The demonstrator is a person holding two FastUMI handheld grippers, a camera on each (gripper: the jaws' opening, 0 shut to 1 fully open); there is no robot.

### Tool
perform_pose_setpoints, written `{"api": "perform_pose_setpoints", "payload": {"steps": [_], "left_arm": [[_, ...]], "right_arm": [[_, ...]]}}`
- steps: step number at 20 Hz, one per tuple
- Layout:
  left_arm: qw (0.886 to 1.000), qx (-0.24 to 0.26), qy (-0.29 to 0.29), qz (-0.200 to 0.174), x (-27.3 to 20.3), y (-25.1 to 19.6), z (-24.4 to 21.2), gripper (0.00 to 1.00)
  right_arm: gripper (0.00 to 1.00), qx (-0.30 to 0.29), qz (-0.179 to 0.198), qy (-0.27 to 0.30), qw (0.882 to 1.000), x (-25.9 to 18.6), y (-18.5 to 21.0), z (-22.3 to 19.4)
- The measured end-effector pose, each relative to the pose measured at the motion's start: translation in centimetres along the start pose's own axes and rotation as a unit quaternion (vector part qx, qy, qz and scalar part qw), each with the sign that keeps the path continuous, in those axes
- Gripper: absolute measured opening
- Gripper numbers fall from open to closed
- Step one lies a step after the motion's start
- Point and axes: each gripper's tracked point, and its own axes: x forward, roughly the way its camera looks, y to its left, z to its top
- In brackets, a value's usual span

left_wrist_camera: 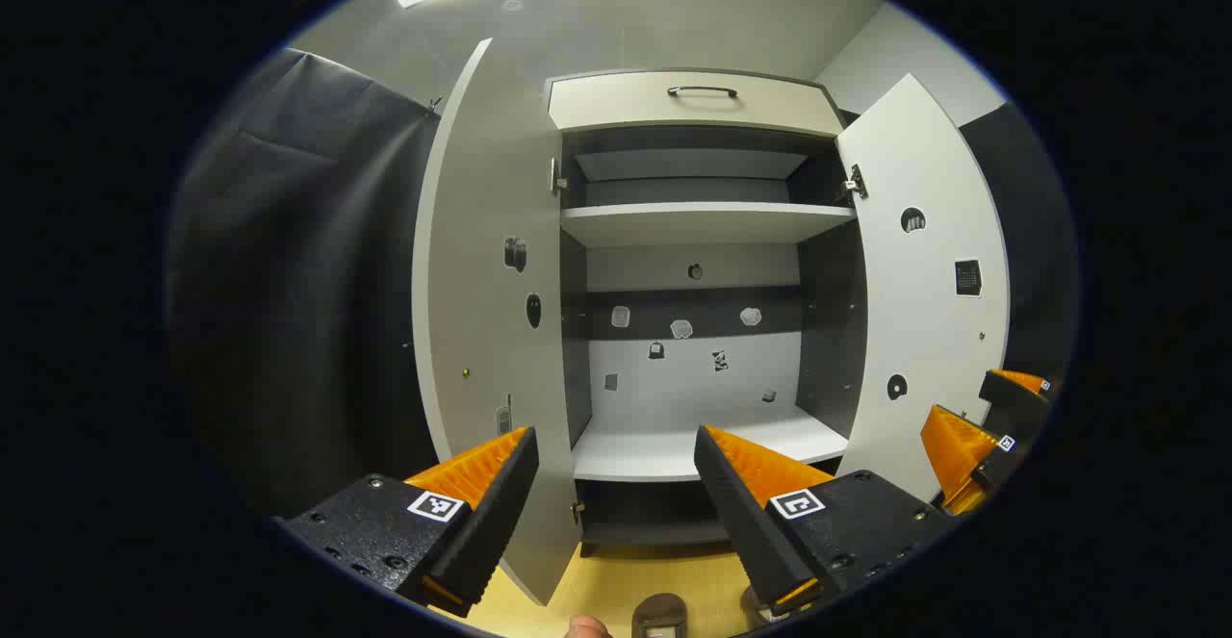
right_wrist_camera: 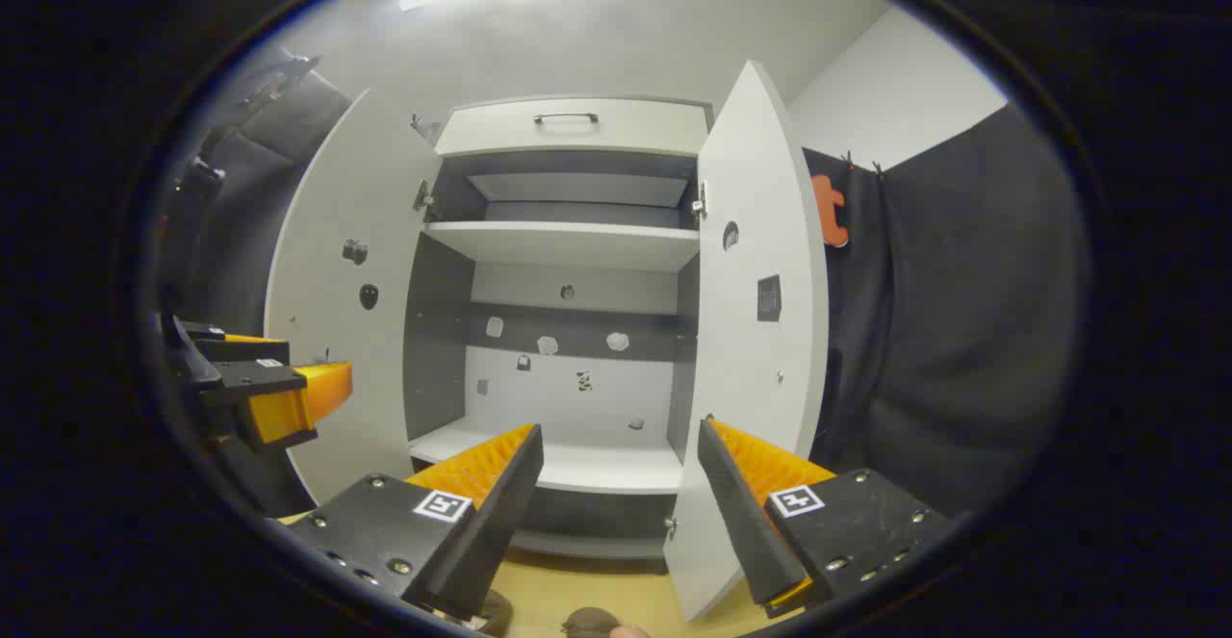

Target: Grab one shoe with the right hand and put it into the shoe cabinet, grab the other shoe with the left hand and put it into the shoe cabinet; then close the right door with the right hand and the left door with the left hand.

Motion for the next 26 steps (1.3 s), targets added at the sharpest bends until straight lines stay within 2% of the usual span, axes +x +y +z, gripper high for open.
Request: {"api": "perform_pose_setpoints", "payload": {"steps": [4, 5, 6, 8, 11, 14, 15, 20, 24, 26], "left_arm": [[1.0, 0.002, 0.0, 0.008, -0.3, 0.8, 0.0, 0.99], [1.0, 0.002, 0.0, 0.01, -0.3, 0.9, 0.0, 0.99], [1.0, 0.002, -0.001, 0.01, -0.3, 1.0, 0.0, 0.99], [1.0, 0.003, -0.002, 0.011, -0.4, 1.2, 0.0, 0.99], [1.0, 0.003, -0.001, 0.012, -0.6, 1.4, 0.0, 0.99], [1.0, 0.0, -0.003, 0.013, -0.8, 1.8, 0.0, 0.99], [1.0, -0.001, -0.004, 0.015, -0.9, 2.0, 0.1, 0.99], [1.0, 0.001, -0.005, 0.027, -1.1, 3.5, 0.2, 0.99], [0.999, 0.004, -0.005, 0.042, -1.3, 4.9, 0.4, 0.99], [0.999, 0.007, -0.001, 0.047, -1.5, 5.4, 0.2, 0.99]], "right_arm": [[0.96, 0.008, -0.007, 0.006, 1.0, -0.2, -0.5, -0.9], [0.94, 0.009, -0.008, 0.007, 1.0, -0.2, -0.5, -1.0], [0.96, 0.008, -0.01, 0.008, 1.0, -0.3, -0.6, -1.1], [0.94, 0.002, -0.014, 0.01, 1.0, -0.4, -0.7, -1.5], [0.96, 0.0, -0.013, 0.013, 1.0, -0.7, -0.3, -1.8], [0.94, 0.002, -0.004, 0.037, 0.999, -0.8, 0.4, -4.3], [0.97, 0.004, 0.0, 0.052, 0.999, -0.8, 0.7, -5.8], [0.94, 0.014, 0.017, 0.154, 0.988, -2.2, 2.0, -16.7], [0.97, 0.025, 0.045, 0.249, 0.967, -4.7, 3.7, -26.5], [0.97, 0.031, 0.057, 0.3, 0.952, -6.3, 4.6, -31.5]]}}
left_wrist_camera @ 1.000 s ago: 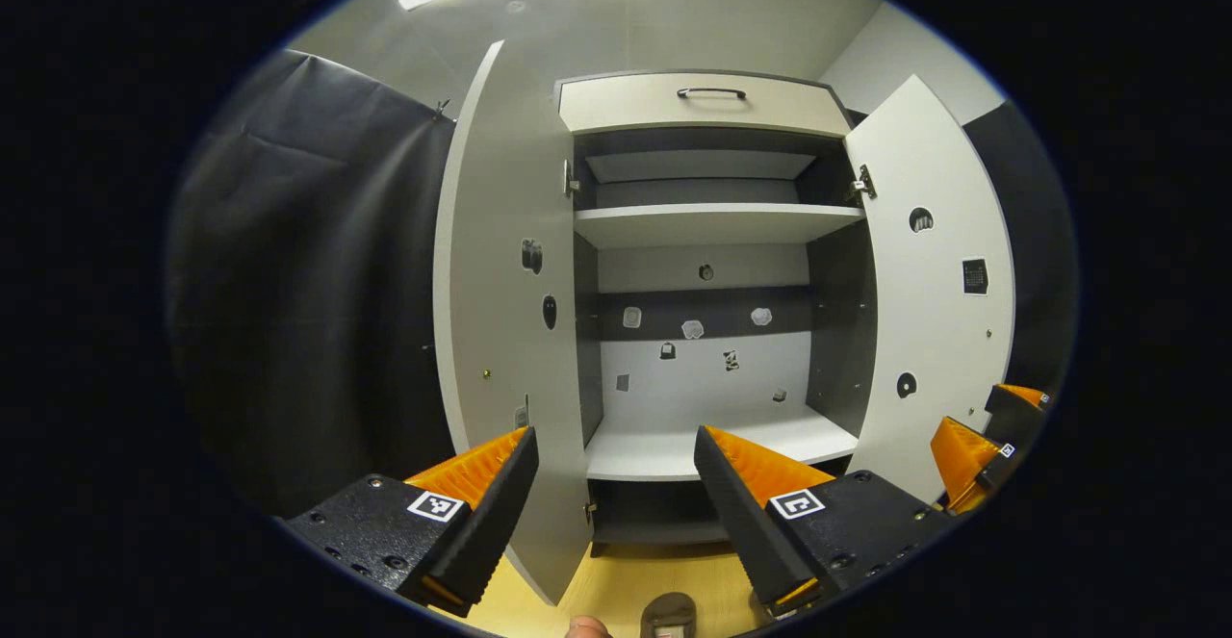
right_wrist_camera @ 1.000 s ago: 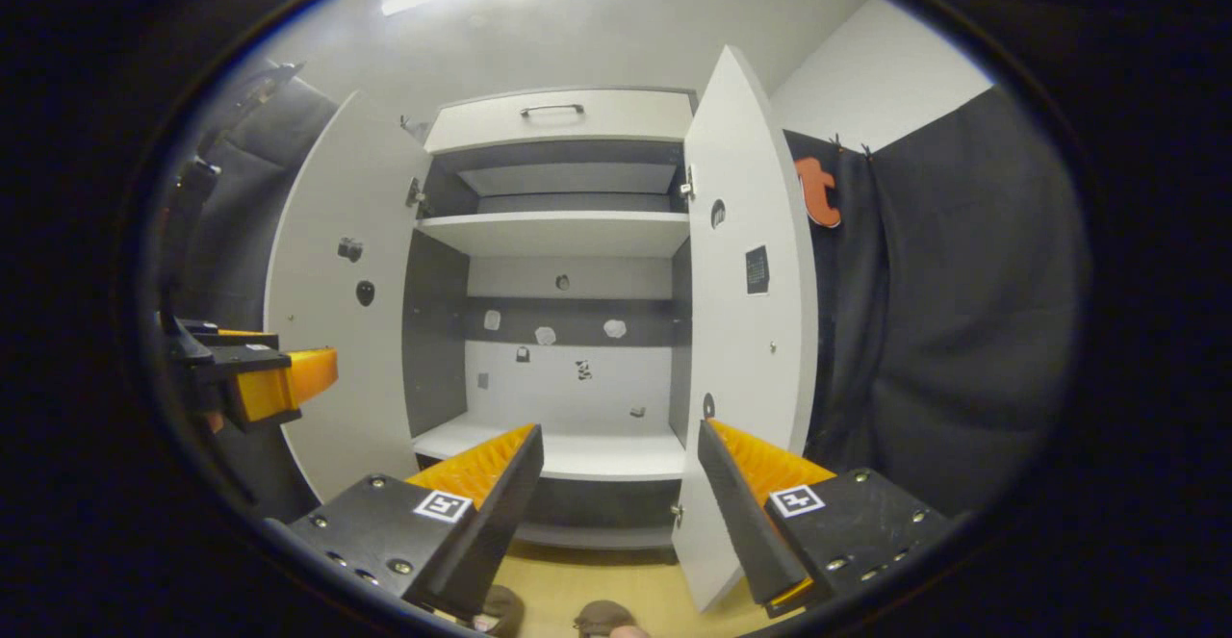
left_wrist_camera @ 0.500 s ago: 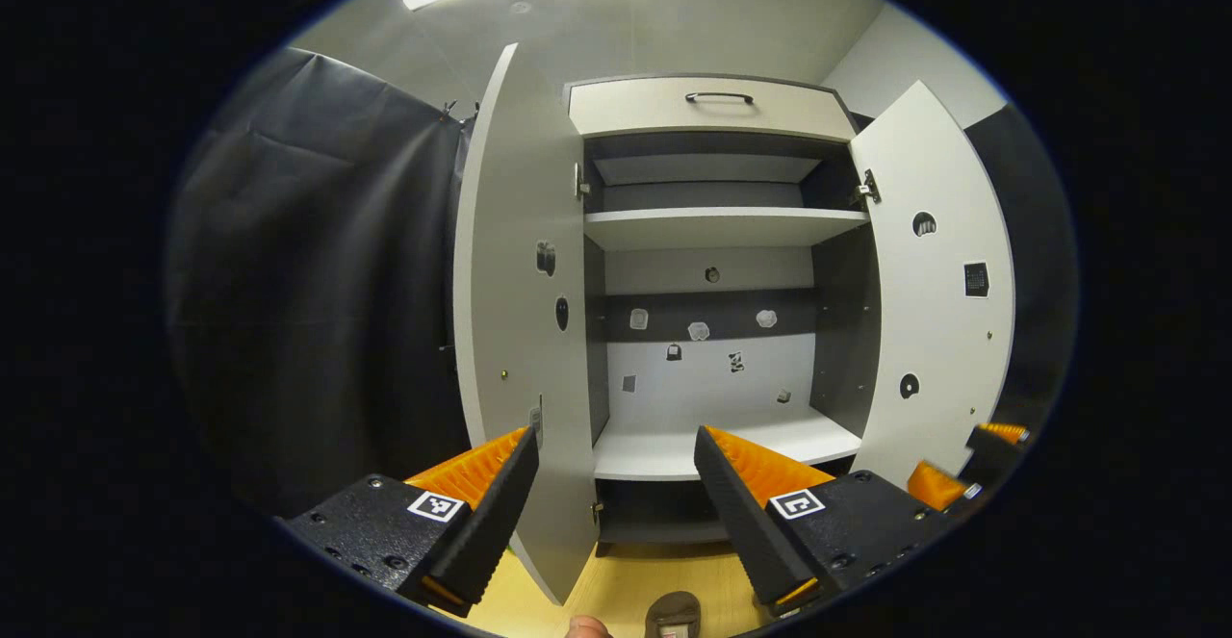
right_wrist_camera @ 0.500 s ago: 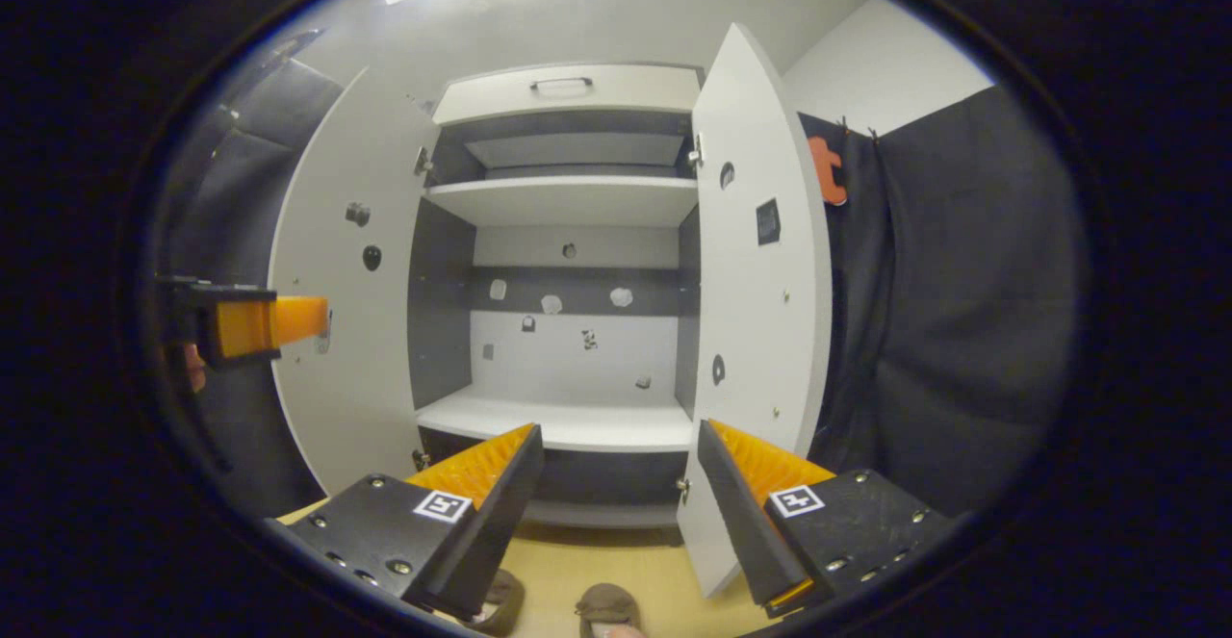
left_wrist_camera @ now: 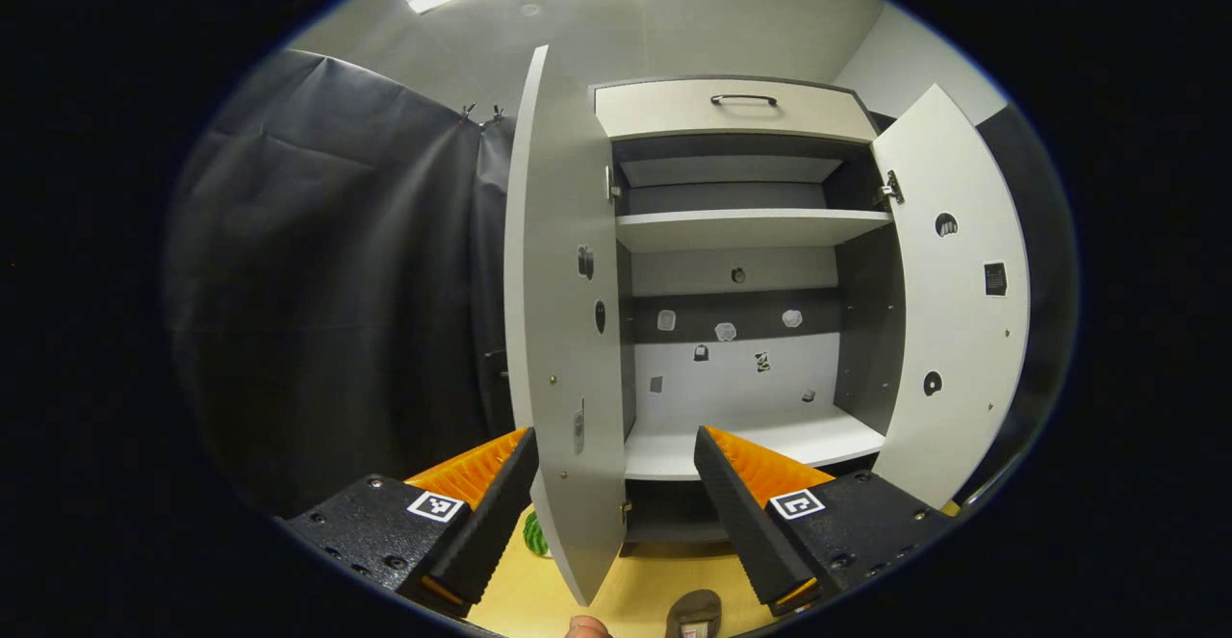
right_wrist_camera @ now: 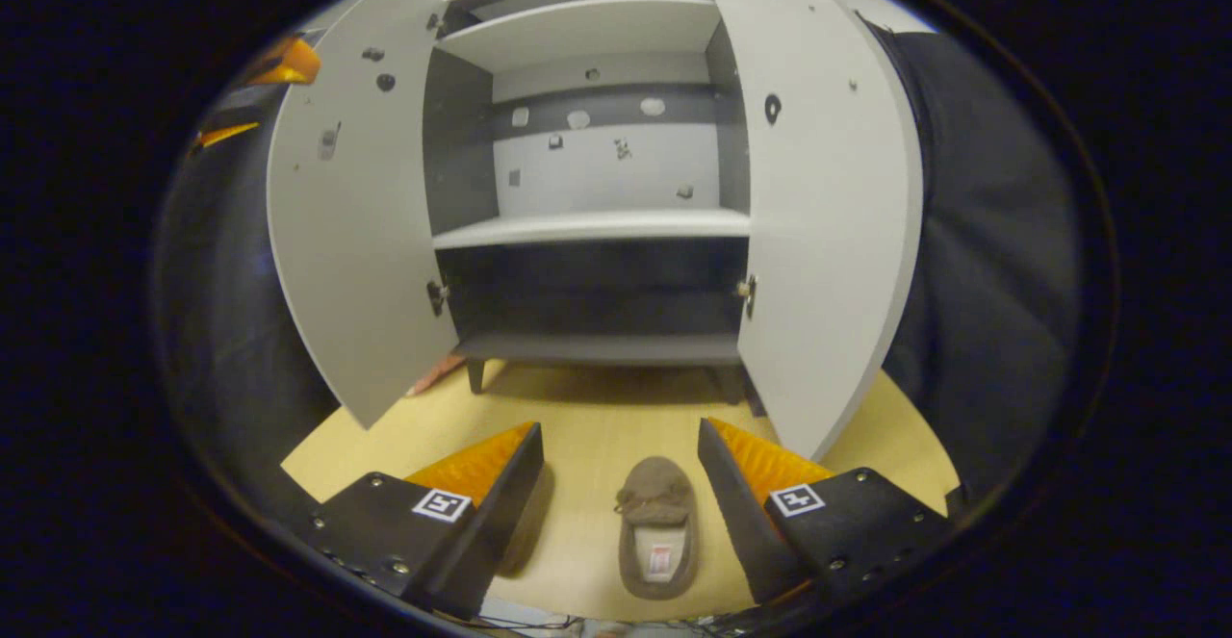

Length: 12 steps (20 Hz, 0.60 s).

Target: Grab one shoe with the right hand and put it into the shoe cabinet, grab the other shoe with the left hand and put it into the shoe cabinet; then close the right door with the right hand and the left door with the left hand.

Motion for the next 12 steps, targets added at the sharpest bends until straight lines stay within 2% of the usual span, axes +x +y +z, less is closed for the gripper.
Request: {"api": "perform_pose_setpoints", "payload": {"steps": [4, 6, 12], "left_arm": [[1.0, 0.008, 0.01, 0.009, -0.1, 0.8, -0.6, 0.99], [1.0, 0.012, 0.014, 0.014, -0.2, 1.2, -0.8, 0.99], [0.999, 0.024, 0.025, 0.029, -0.5, 2.5, -1.6, 1.0]], "right_arm": [[0.95, 0.018, 0.011, 0.089, 0.996, 2.1, 0.4, -7.8], [0.98, 0.024, 0.014, 0.122, 0.992, 3.1, 0.6, -10.5], [0.97, 0.053, 0.007, 0.168, 0.984, 7.2, 0.5, -13.6]]}}
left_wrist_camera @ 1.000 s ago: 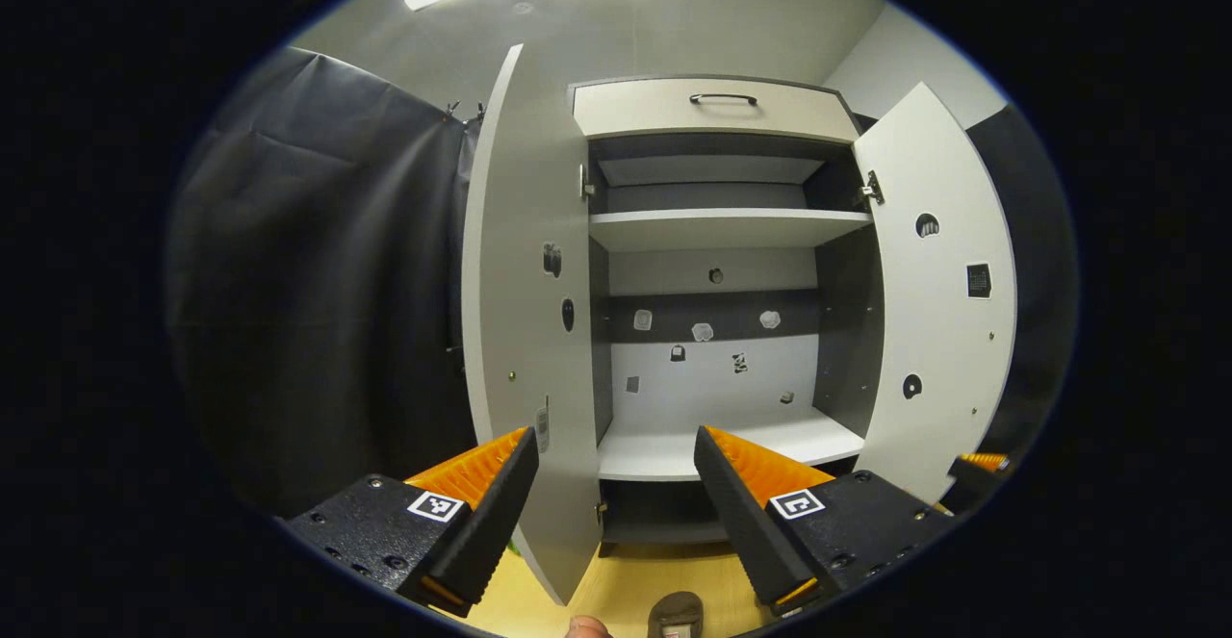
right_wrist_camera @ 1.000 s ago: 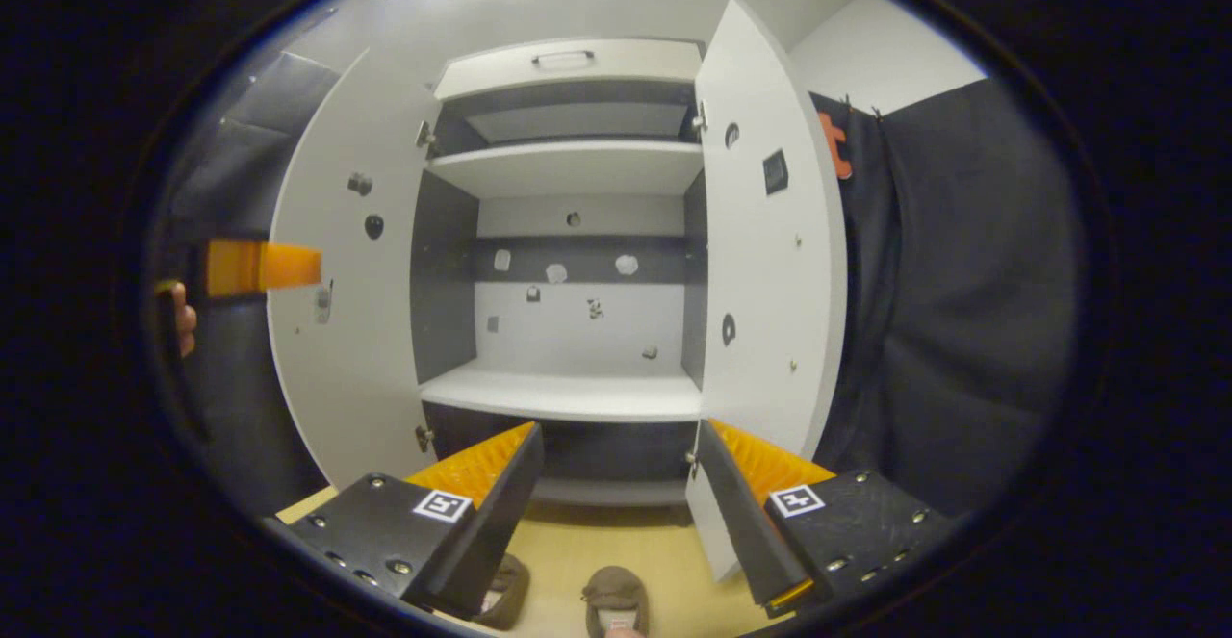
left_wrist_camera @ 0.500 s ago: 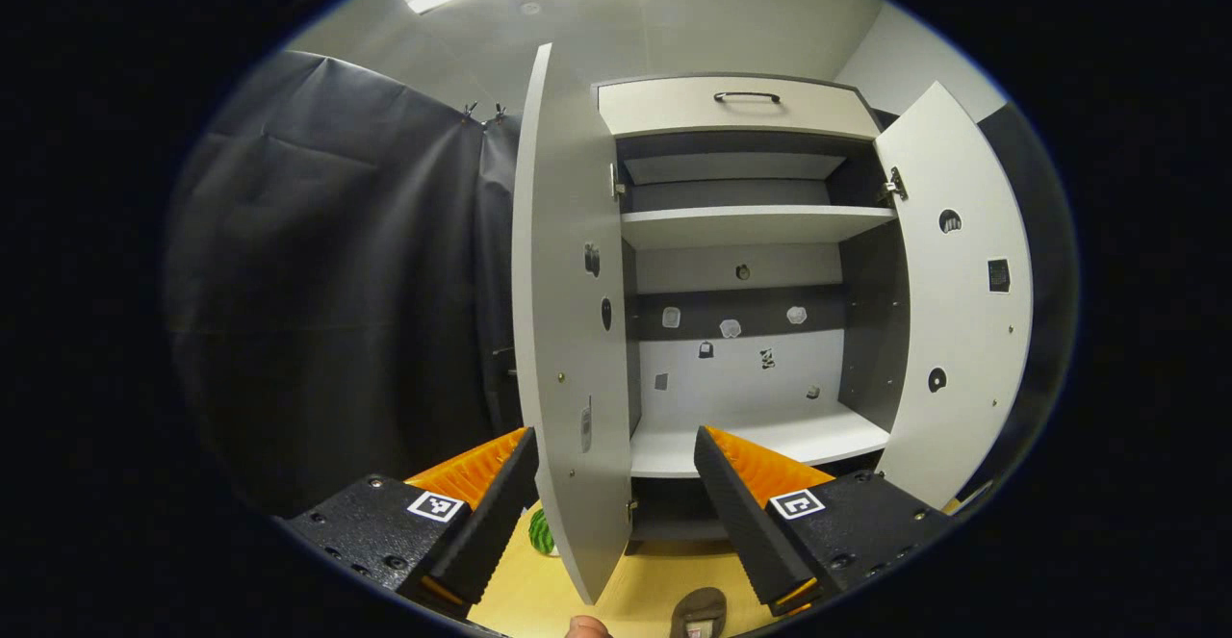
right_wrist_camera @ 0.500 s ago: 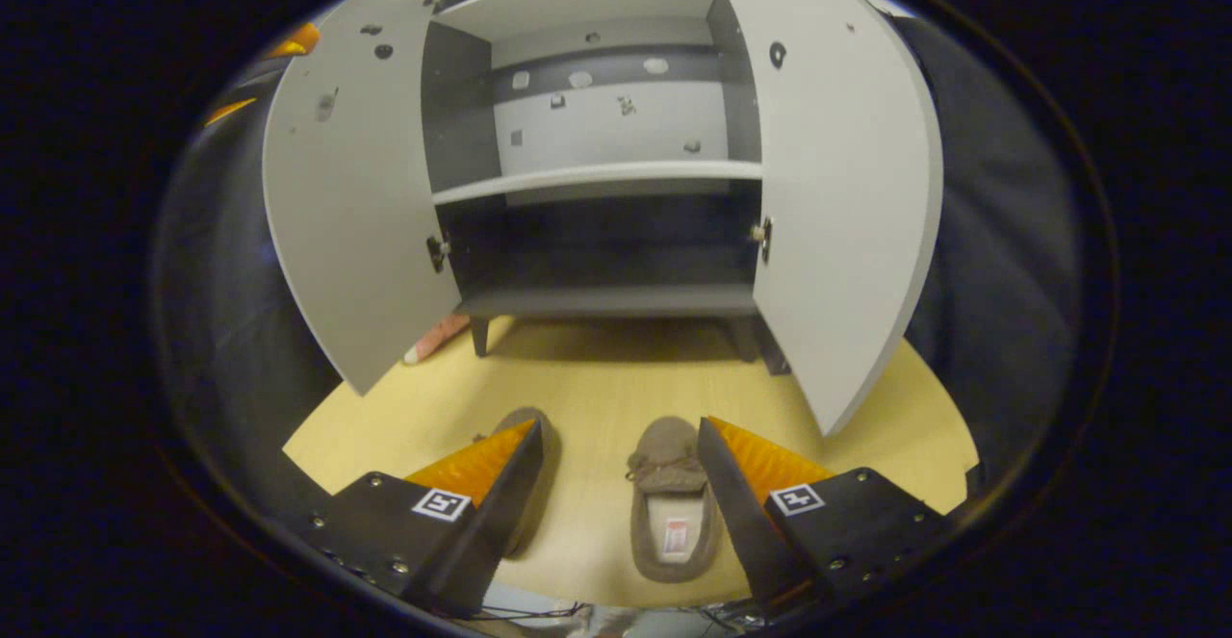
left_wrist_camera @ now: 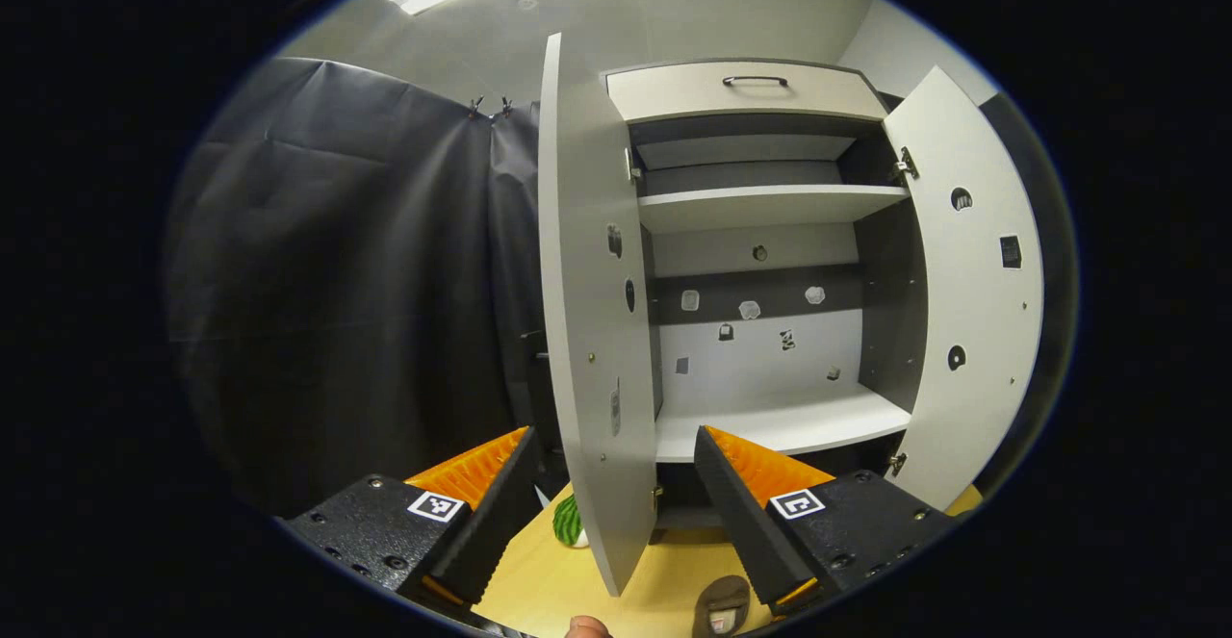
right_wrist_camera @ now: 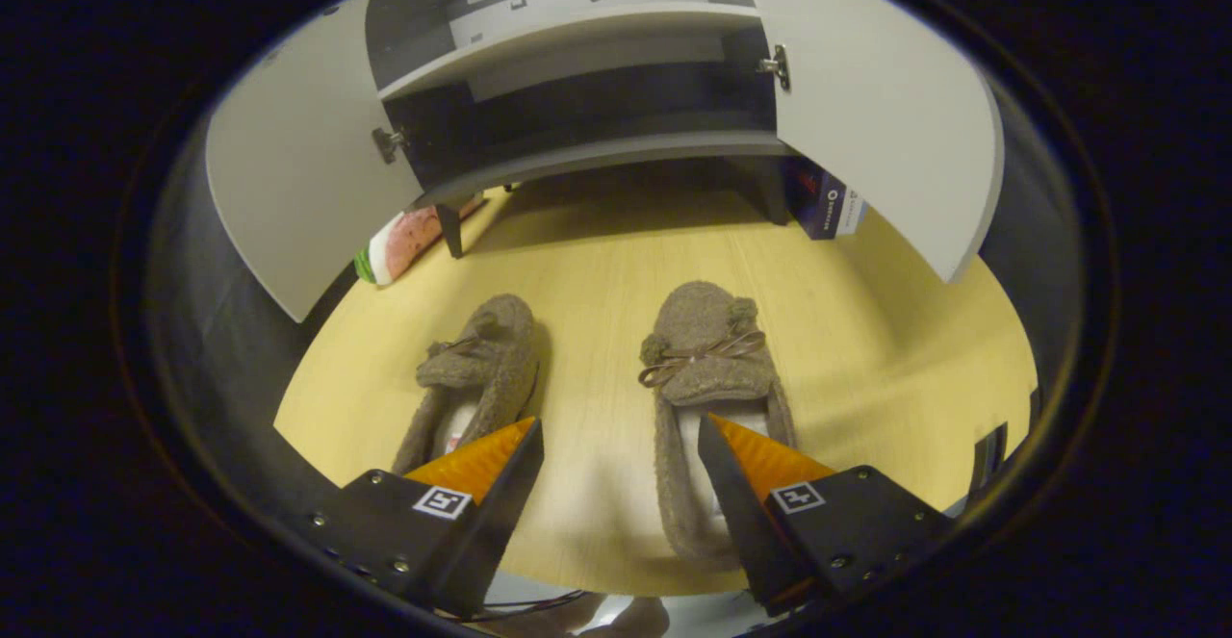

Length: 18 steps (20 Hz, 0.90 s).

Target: Grab one shoe with the right hand and put it into the shoe cabinet, grab the other shoe with the left hand and put it into the shoe cabinet; then close the right door with the right hand and the left door with the left hand.

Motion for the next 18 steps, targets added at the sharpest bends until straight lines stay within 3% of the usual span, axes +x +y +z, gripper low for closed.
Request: {"api": "perform_pose_setpoints", "payload": {"steps": [2, 3, 5, 8, 10, 11, 12, 18], "left_arm": [[1.0, 0.004, 0.005, 0.008, -0.1, 0.6, -0.3, 0.99], [1.0, 0.006, 0.008, 0.011, -0.1, 0.8, -0.4, 0.98], [1.0, 0.008, 0.013, 0.019, -0.2, 1.4, -0.8, 0.98], [0.999, 0.014, 0.018, 0.03, -0.3, 2.3, -1.2, 0.98], [0.999, 0.015, 0.022, 0.035, -0.2, 2.6, -1.5, 1.0], [0.999, 0.015, 0.024, 0.036, -0.2, 2.6, -1.6, 1.0], [0.999, 0.014, 0.025, 0.036, -0.1, 2.7, -1.7, 0.98], [0.999, 0.006, 0.028, 0.025, 0.2, 1.9, -2.2, 0.98]], "right_arm": [[0.97, 0.002, -0.005, 0.004, 1.0, 1.6, -0.1, 0.6], [0.85, 0.001, -0.009, 0.002, 1.0, 2.1, -0.2, 1.1], [0.76, -0.002, -0.015, 0.009, 1.0, 3.4, -0.3, 1.2], [0.7, -0.01, -0.033, 0.015, 0.999, 4.6, -1.0, 0.9], [0.43, -0.015, -0.056, 0.008, 0.998, 5.0, -2.3, 1.2], [0.19, -0.012, -0.062, 0.01, 0.998, 5.0, -2.6, 1.1], [0.1, -0.006, -0.062, 0.015, 0.998, 5.0, -2.6, 1.1], [0.1, -0.01, -0.062, 0.015, 0.998, 4.5, -2.7, 1.4]]}}
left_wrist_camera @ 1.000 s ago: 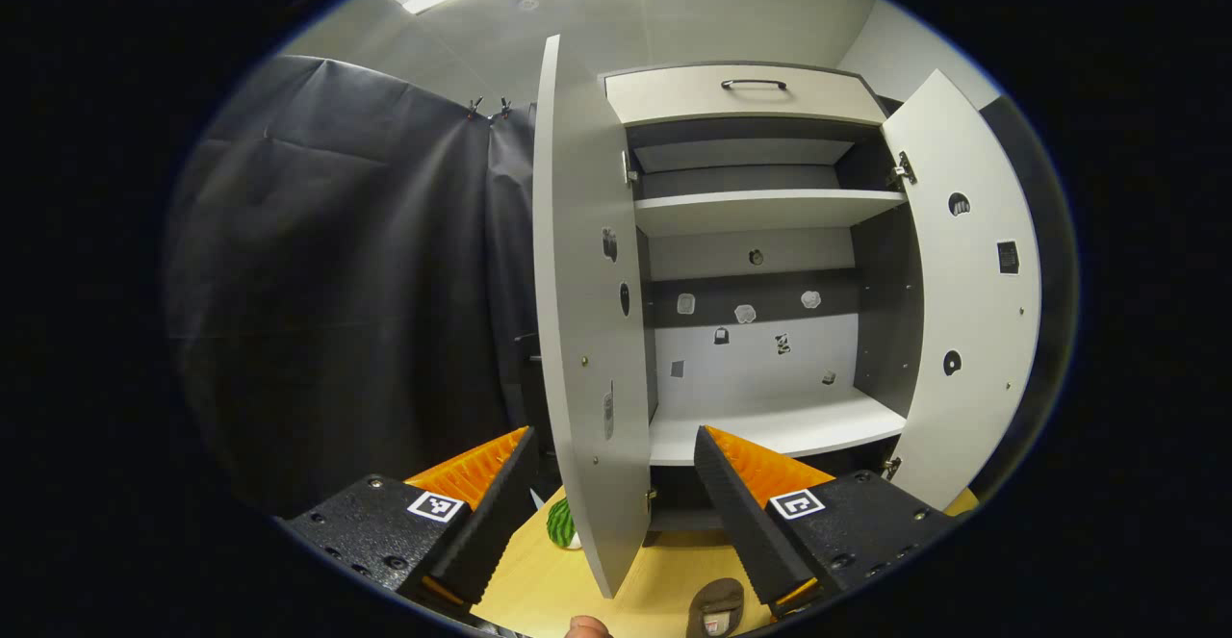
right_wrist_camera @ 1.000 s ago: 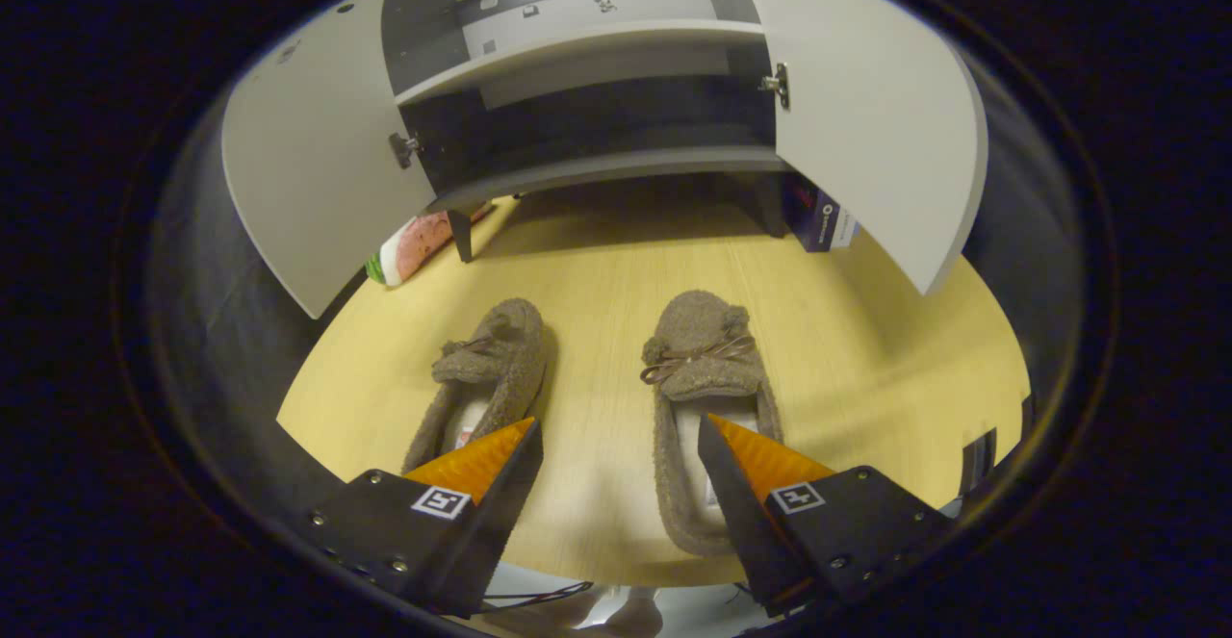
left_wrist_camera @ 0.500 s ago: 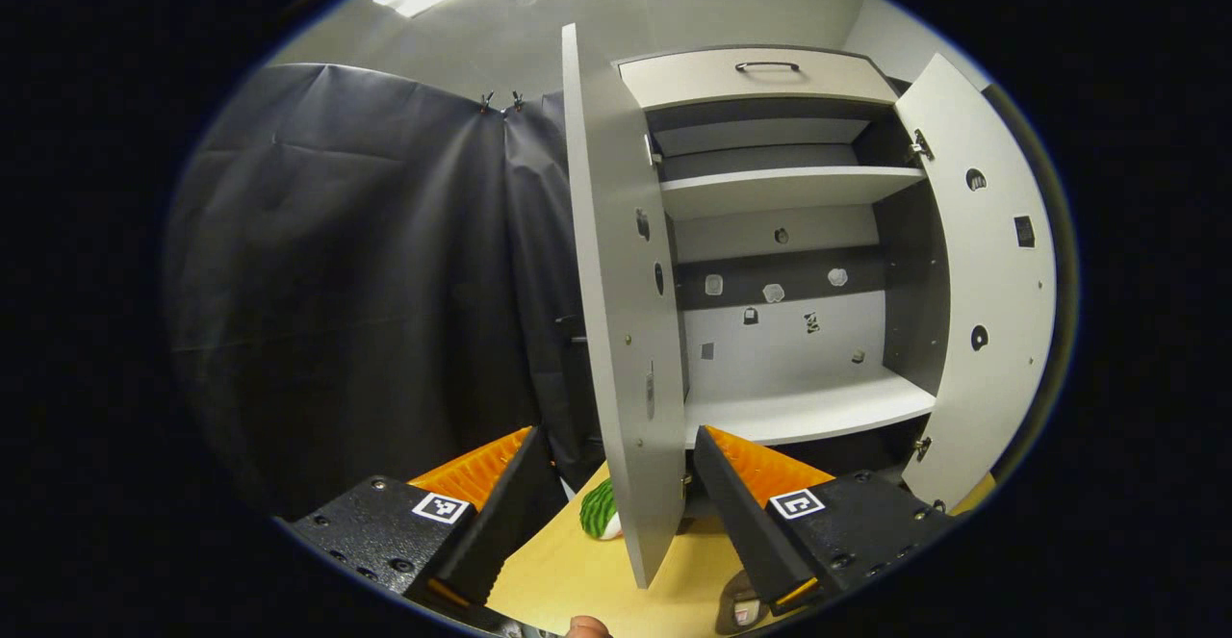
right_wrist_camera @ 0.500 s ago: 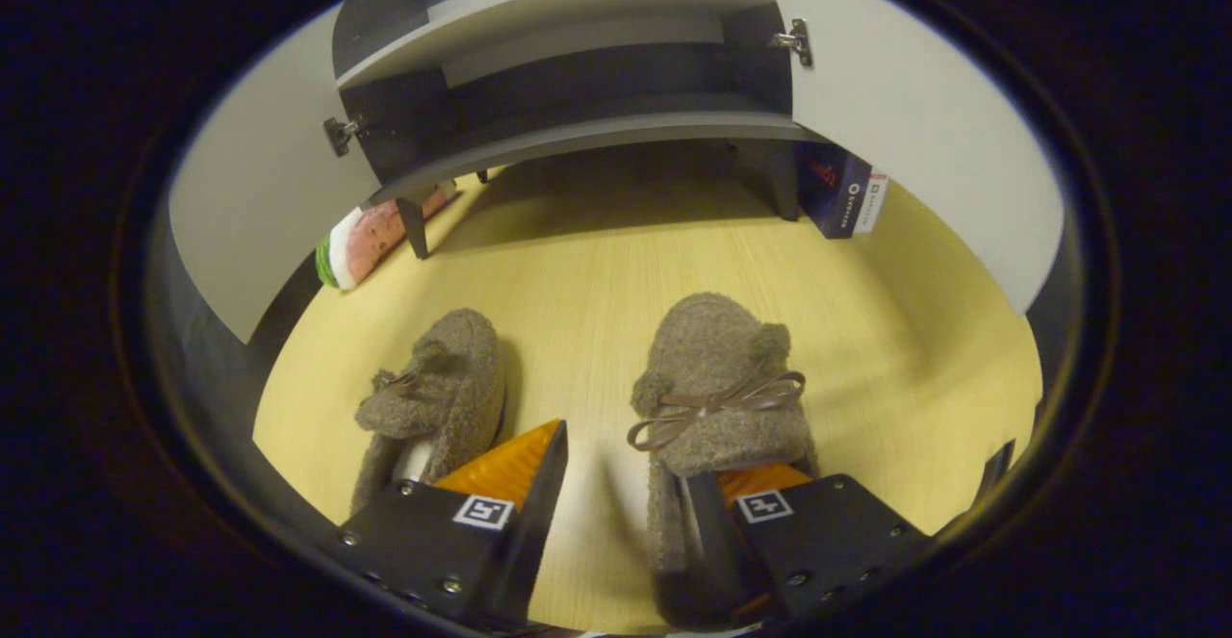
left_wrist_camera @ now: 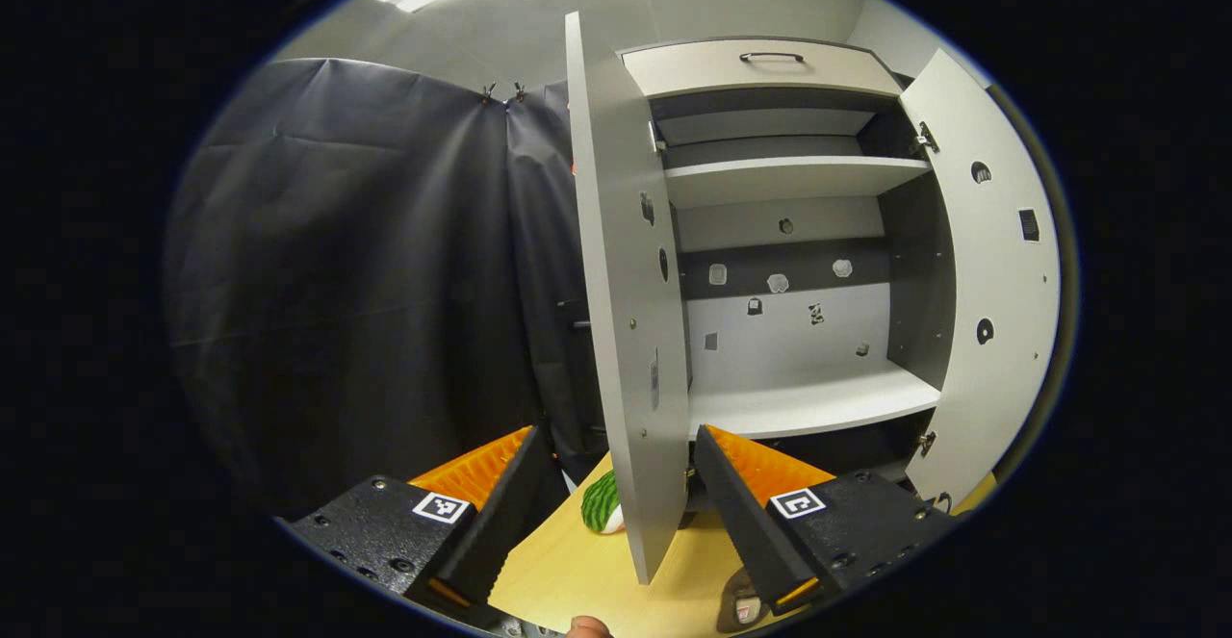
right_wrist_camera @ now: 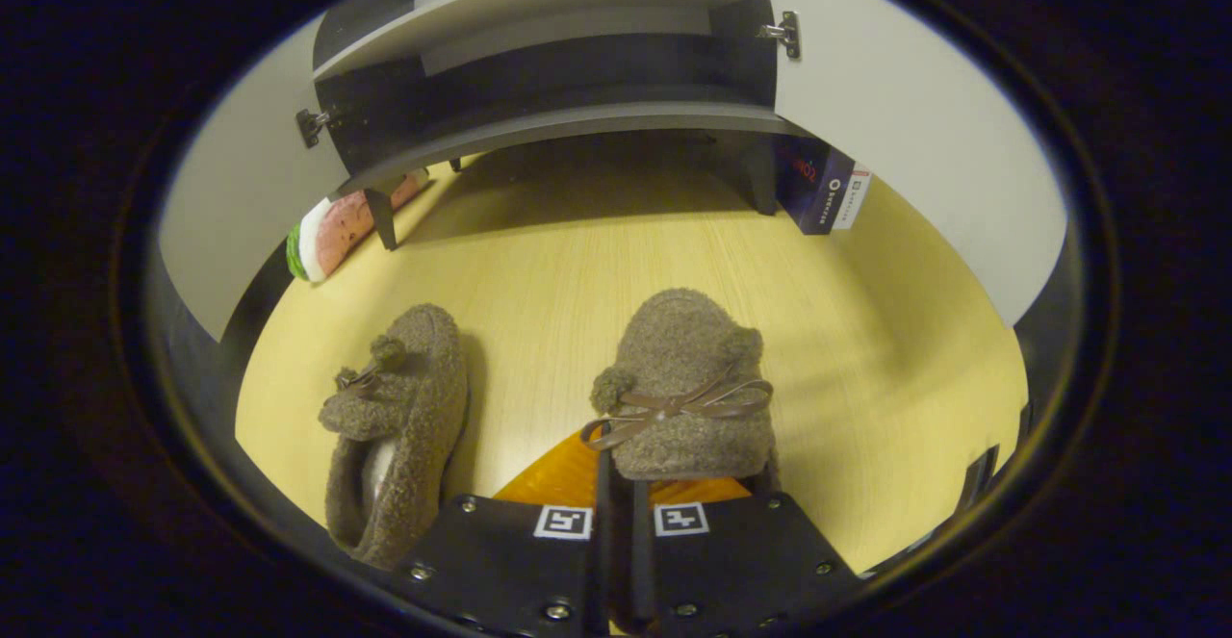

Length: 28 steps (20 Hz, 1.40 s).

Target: Grab one shoe with the right hand and put it into the shoe cabinet, grab the other shoe with the left hand and put it into the shoe cabinet; then close the right door with the right hand and the left door with the left hand.

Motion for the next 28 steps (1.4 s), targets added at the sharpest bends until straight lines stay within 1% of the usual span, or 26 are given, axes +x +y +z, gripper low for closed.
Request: {"api": "perform_pose_setpoints", "payload": {"steps": [1, 4, 7, 11, 13, 17, 18, 19, 20, 23, 25, 28], "left_arm": [[1.0, -0.001, 0.0, -0.002, 0.0, -0.1, 0.0, 0.98], [1.0, -0.002, -0.001, -0.005, 0.2, -0.2, -0.2, 0.98], [1.0, -0.001, 0.001, -0.007, 0.3, -0.2, -0.4, 0.98], [1.0, -0.007, 0.002, -0.005, 0.6, 0.2, -0.7, 0.98], [1.0, -0.011, 0.003, -0.004, 0.6, 0.4, -0.9, 0.98], [1.0, -0.017, 0.004, 0.002, 0.7, 1.2, -1.1, 0.98], [1.0, -0.018, 0.005, 0.005, 0.7, 1.4, -1.3, 0.98], [1.0, -0.019, 0.006, 0.008, 0.7, 1.8, -1.4, 0.98], [1.0, -0.02, 0.008, 0.011, 0.7, 2.0, -1.7, 0.98], [0.999, -0.02, 0.013, 0.025, 0.5, 3.1, -2.3, 0.98], [0.999, -0.021, 0.018, 0.038, 0.5, 4.0, -2.8, 0.98], [0.997, -0.02, 0.027, 0.064, 0.5, 5.5, -3.4, 0.98]], "right_arm": [[0.01, 0.001, 0.0, -0.002, 1.0, -0.4, -0.1, 0.6], [0.0, 0.005, 0.0, -0.012, 1.0, -1.3, -0.5, 1.8], [0.0, 0.002, 0.007, -0.051, 0.999, -3.8, 0.0, 5.1], [0.0, 0.004, 0.02, -0.135, 0.991, -9.0, 1.3, 13.3], [0.0, 0.004, 0.025, -0.18, 0.983, -11.6, 2.4, 18.4], [0.0, -0.007, 0.041, -0.247, 0.968, -14.3, 4.5, 28.3], [0.0, -0.01, 0.044, -0.263, 0.964, -14.6, 5.0, 30.9], [0.04, -0.014, 0.045, -0.274, 0.961, -14.8, 5.3, 33.5], [0.0, -0.016, 0.043, -0.289, 0.956, -14.9, 5.4, 36.1], [0.0, -0.025, 0.031, -0.321, 0.946, -13.9, 5.5, 43.3], [0.0, -0.03, 0.026, -0.329, 0.943, -12.7, 5.6, 47.1], [0.0, -0.042, 0.018, -0.327, 0.944, -9.8, 6.0, 51.1]]}}
